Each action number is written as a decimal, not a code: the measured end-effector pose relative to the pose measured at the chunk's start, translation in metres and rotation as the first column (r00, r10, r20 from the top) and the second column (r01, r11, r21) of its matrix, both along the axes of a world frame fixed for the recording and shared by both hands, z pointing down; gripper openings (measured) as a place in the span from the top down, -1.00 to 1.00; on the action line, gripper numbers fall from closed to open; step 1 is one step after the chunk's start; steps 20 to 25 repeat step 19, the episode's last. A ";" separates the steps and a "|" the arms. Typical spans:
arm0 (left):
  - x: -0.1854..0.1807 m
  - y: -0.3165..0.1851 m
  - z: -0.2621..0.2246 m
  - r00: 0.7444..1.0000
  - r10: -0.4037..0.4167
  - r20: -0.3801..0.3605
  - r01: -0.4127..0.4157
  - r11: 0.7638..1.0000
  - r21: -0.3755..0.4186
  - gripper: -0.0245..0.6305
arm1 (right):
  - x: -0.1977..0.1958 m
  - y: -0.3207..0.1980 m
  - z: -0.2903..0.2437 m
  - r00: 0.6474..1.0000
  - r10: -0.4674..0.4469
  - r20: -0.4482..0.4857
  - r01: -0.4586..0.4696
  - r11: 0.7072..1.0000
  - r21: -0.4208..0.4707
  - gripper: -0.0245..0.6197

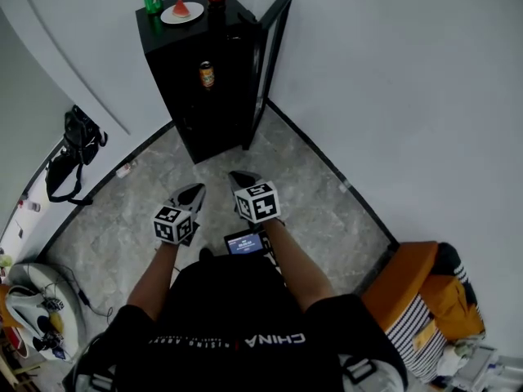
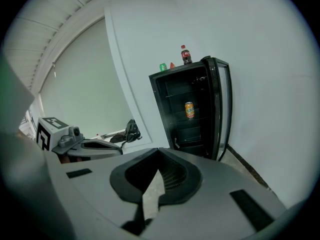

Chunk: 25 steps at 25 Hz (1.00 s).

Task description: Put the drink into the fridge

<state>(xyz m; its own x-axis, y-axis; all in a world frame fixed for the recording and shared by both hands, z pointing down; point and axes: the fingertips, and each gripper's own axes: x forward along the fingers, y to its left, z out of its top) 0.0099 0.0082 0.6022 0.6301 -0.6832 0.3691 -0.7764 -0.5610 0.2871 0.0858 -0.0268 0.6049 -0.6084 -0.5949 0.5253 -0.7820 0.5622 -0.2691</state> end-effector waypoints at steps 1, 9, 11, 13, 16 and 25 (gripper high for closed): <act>0.001 0.000 0.000 1.000 0.001 -0.003 -0.001 1.000 -0.004 0.89 | 0.000 0.000 0.000 1.000 -0.001 -0.001 0.001 1.000 0.000 0.88; 0.004 -0.004 0.008 1.000 0.000 0.009 0.000 1.000 -0.029 0.89 | 0.007 -0.002 0.001 1.000 0.005 -0.002 -0.005 1.000 -0.002 0.88; 0.005 -0.003 0.008 1.000 0.003 0.008 -0.003 0.999 -0.032 0.89 | 0.008 -0.001 0.001 1.000 0.009 0.000 -0.009 1.000 -0.005 0.88; 0.005 -0.002 0.008 1.000 0.006 0.005 -0.006 0.999 -0.033 0.89 | 0.009 -0.001 0.000 1.000 0.012 0.002 -0.012 1.000 -0.004 0.88; 0.008 -0.001 0.007 1.000 0.014 0.000 -0.014 0.999 -0.032 0.89 | 0.010 0.000 0.000 1.000 0.011 0.004 -0.011 1.000 -0.003 0.88; 0.012 0.000 0.007 1.000 0.023 0.003 -0.023 0.999 -0.030 0.89 | 0.011 0.001 0.002 1.000 0.011 0.006 -0.011 1.000 -0.006 0.88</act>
